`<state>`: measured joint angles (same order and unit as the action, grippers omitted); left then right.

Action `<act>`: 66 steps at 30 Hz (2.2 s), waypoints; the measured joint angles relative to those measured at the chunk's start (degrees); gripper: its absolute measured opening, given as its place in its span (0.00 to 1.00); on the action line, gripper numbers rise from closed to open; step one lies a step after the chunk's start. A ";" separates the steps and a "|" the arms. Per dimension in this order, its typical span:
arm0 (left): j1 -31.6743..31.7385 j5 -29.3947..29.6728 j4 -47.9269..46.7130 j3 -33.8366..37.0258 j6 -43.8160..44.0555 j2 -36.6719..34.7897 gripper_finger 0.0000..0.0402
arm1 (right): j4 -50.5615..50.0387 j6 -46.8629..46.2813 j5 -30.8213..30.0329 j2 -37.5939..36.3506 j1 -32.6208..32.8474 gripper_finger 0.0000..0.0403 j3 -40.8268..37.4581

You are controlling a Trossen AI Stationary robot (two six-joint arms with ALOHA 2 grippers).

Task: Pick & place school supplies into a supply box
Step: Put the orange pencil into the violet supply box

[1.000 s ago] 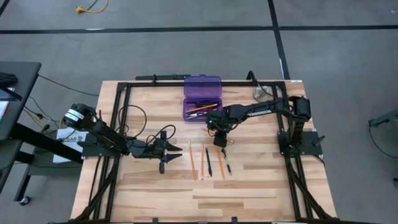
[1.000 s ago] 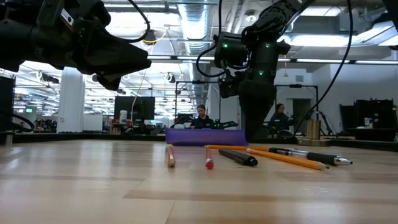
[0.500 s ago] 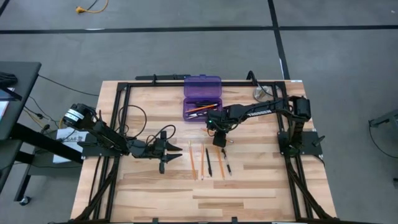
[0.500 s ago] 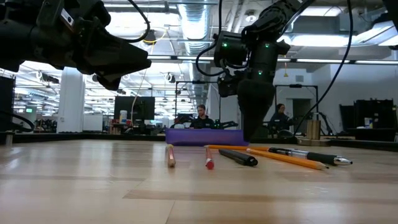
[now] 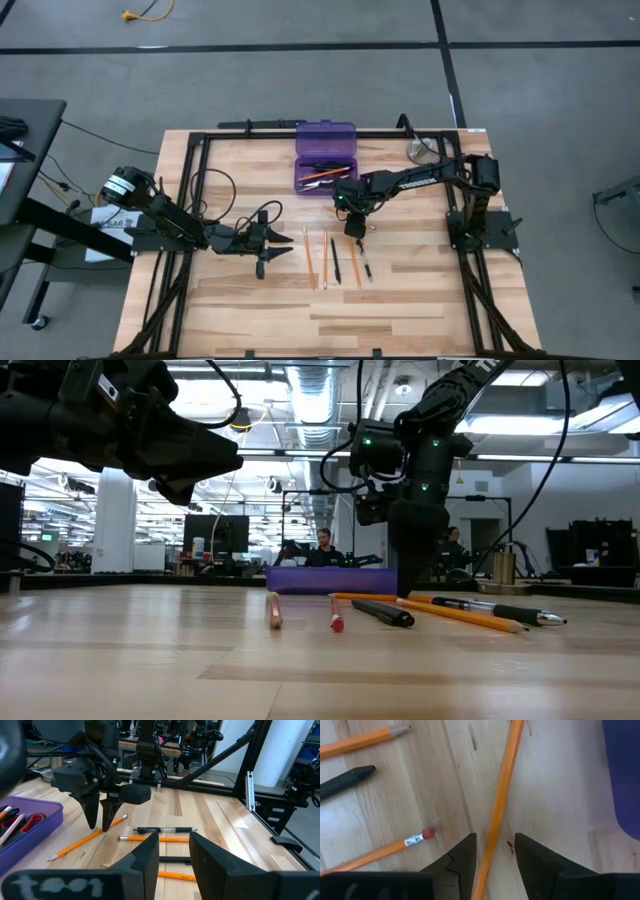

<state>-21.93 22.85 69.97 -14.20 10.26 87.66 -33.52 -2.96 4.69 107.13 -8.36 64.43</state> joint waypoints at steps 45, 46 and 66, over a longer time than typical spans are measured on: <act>0.00 -0.02 -0.08 0.02 0.07 0.02 0.24 | -3.18 0.39 -0.09 3.11 -0.44 0.01 2.55; 0.00 -0.02 -0.14 0.02 0.07 0.02 0.24 | -3.87 0.43 -0.11 3.17 -0.34 0.02 3.18; 0.00 -0.02 -0.31 0.02 0.37 0.02 0.24 | -21.19 5.14 -1.07 3.21 1.57 0.00 19.82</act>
<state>-21.94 22.83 69.67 -14.17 10.63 87.68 -54.71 2.18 3.62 110.34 -6.79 84.25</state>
